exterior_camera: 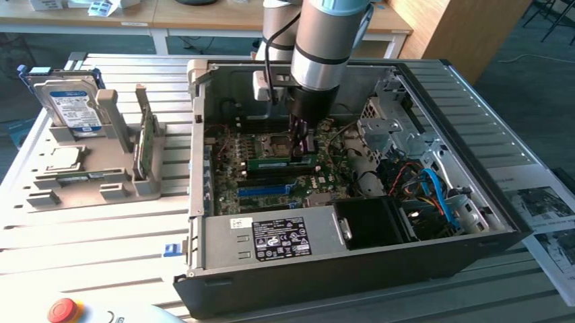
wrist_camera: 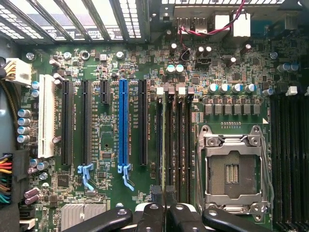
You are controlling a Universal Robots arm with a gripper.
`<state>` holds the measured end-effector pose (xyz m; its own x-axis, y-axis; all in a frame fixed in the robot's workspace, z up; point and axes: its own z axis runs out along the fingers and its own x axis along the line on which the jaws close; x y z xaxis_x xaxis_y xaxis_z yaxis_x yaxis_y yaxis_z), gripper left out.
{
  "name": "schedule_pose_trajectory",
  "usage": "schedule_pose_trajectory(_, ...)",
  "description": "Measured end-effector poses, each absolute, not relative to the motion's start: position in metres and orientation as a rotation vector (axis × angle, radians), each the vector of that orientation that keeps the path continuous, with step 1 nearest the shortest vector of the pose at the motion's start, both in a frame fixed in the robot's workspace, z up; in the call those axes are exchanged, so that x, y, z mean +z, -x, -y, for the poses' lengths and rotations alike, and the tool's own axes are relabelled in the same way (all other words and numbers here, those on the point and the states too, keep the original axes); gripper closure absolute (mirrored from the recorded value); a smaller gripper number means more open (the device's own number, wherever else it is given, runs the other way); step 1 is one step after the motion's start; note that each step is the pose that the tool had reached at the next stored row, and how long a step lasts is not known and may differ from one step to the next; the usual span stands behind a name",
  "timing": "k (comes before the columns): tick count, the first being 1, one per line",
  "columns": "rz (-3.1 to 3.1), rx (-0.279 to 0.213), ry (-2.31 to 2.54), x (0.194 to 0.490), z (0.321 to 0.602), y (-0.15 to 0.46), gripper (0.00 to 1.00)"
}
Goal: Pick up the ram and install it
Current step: 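Insert the ram into the slot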
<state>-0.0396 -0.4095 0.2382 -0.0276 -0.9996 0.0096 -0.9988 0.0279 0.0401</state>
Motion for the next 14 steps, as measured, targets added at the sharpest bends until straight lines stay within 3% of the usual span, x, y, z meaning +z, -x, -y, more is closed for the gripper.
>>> schedule_pose_trajectory(14,2.227,-0.034,-2.166,0.2366,0.4096,0.0382,0.88)
